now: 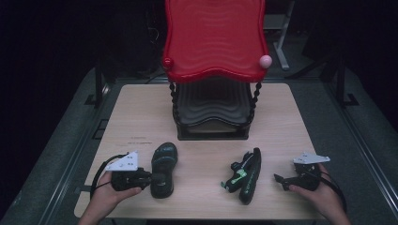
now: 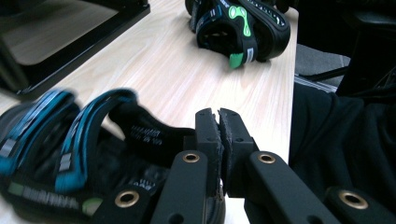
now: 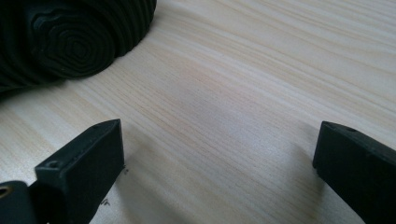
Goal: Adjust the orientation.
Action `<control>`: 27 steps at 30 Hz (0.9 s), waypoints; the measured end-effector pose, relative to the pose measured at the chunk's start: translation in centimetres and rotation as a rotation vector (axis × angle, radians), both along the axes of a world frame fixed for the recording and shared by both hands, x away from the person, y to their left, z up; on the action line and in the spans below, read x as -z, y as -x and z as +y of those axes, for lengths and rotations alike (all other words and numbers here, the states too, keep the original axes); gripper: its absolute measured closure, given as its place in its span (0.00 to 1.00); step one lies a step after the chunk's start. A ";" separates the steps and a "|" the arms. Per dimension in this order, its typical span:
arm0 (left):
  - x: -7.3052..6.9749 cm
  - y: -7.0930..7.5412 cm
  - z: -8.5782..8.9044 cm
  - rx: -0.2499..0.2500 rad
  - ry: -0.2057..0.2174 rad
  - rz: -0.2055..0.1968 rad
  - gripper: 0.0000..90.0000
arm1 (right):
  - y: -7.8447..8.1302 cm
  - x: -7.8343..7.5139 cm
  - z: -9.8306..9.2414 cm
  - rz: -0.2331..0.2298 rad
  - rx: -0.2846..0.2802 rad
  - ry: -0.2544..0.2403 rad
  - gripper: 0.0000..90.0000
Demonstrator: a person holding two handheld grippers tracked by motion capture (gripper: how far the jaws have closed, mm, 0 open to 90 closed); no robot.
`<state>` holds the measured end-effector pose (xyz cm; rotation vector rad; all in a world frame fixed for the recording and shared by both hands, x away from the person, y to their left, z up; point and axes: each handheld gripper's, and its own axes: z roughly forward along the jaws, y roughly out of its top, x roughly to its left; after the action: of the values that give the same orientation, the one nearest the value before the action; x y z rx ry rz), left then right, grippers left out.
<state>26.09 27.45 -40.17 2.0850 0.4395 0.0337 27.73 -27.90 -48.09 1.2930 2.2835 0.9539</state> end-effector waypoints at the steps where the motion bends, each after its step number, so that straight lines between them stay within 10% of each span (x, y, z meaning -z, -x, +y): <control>1: 0.1 0.2 0.3 -0.003 -0.002 0.002 0.97 | 0.0 0.0 0.0 0.000 0.000 0.000 0.02; 8: 0.0 0.6 0.8 -0.012 -0.011 -0.004 0.94 | 0.0 0.0 0.0 0.000 0.000 0.000 0.02; 14: -0.9 0.3 1.0 -0.056 0.022 -0.020 0.68 | 0.0 0.0 0.0 0.000 0.000 0.000 0.02; 27: 0.0 -3.9 2.2 -0.184 0.004 -0.032 0.53 | 0.0 0.0 0.0 0.000 0.001 0.001 0.02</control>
<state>30.00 29.64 -40.16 2.0321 0.6096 0.1740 27.70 -27.90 -48.09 1.2942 2.2831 0.9524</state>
